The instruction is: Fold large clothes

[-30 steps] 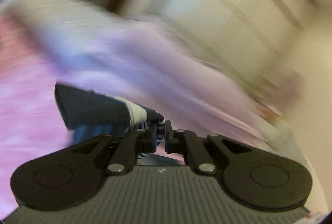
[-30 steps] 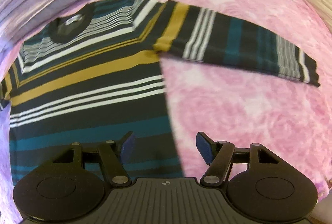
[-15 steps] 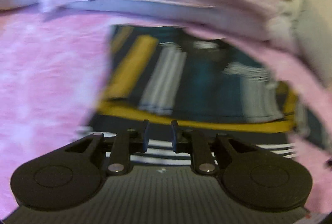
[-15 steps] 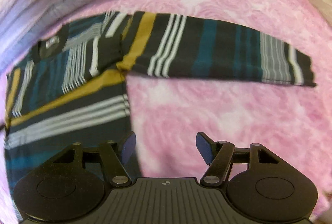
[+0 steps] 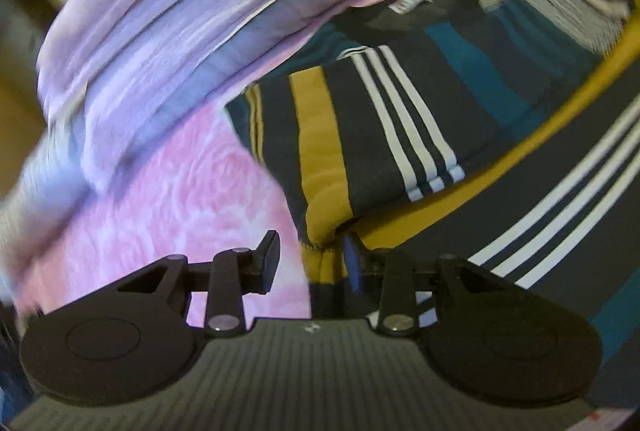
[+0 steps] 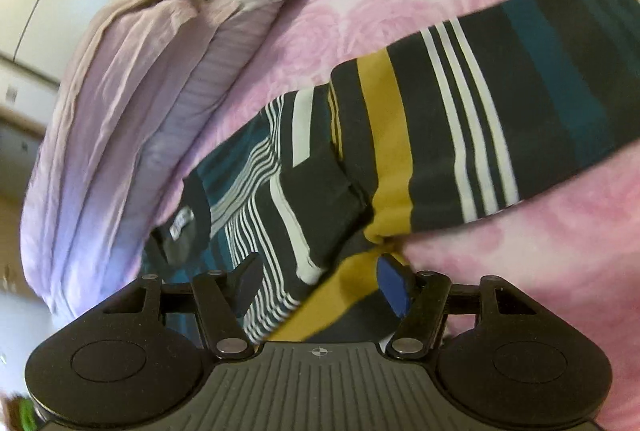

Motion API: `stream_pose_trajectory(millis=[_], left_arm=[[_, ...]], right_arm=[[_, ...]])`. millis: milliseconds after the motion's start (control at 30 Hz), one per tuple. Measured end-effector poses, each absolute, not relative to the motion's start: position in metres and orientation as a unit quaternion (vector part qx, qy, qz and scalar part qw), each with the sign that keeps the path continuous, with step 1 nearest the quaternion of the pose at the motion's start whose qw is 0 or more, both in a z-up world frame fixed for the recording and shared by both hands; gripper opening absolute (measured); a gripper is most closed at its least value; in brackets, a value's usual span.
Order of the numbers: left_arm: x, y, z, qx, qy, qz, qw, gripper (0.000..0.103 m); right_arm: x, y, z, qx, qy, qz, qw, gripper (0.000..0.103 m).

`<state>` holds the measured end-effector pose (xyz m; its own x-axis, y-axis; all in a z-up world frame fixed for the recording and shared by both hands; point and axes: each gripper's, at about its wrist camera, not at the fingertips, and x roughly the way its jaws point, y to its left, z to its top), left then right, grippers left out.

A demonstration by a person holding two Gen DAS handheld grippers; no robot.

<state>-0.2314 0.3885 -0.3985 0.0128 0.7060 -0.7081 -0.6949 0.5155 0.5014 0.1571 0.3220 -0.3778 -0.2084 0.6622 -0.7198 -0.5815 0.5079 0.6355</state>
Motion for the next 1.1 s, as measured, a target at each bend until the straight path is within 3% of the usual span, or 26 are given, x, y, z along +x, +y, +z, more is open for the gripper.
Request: stream_pose_trajectory(millis=[67,133,167,200,267,433,500,600,733,833,1100], left_arm=[[-0.228,0.388,-0.406,0.043,0.51,0.473,0.718,0.03],[-0.227,0.385,-0.41,0.074,0.52,0.456,0.719,0.012],[-0.227,0.383,-0.412,0.089,0.522,0.446,0.722,0.009],[-0.228,0.381,-0.414,0.104,0.52,0.444,0.723,0.008],[-0.234,0.379,-0.416,0.12,0.518,0.447,0.719,0.007],[-0.249,0.388,-0.427,0.06,0.526,0.479,0.7,0.007],[-0.244,0.384,-0.429,0.082,0.536,0.473,0.695,0.006],[-0.245,0.387,-0.413,0.041,0.531,0.471,0.703,0.01],[-0.272,0.39,-0.373,-0.101,0.474,0.505,0.714,0.015],[-0.287,0.384,-0.351,-0.2,0.416,0.531,0.71,0.016],[-0.282,0.379,-0.346,-0.375,0.325,0.542,0.678,0.024]], right_arm=[[0.157,0.323,-0.382,0.047,0.601,0.494,0.626,0.056],[0.155,0.324,-0.384,0.049,0.604,0.494,0.624,0.052],[0.154,0.325,-0.384,0.049,0.604,0.496,0.622,0.047],[0.152,0.326,-0.384,0.05,0.601,0.5,0.621,0.038],[0.148,0.328,-0.384,0.044,0.592,0.508,0.624,0.03],[0.137,0.344,-0.396,0.005,0.573,0.515,0.637,0.025],[0.132,0.35,-0.405,-0.021,0.567,0.514,0.643,0.018],[0.128,0.351,-0.403,-0.048,0.548,0.522,0.652,0.018],[0.136,0.332,-0.388,-0.059,0.547,0.51,0.661,0.02],[0.163,0.298,-0.382,-0.034,0.561,0.481,0.673,0.03],[0.318,0.16,-0.4,0.183,0.573,0.283,0.747,0.031]])
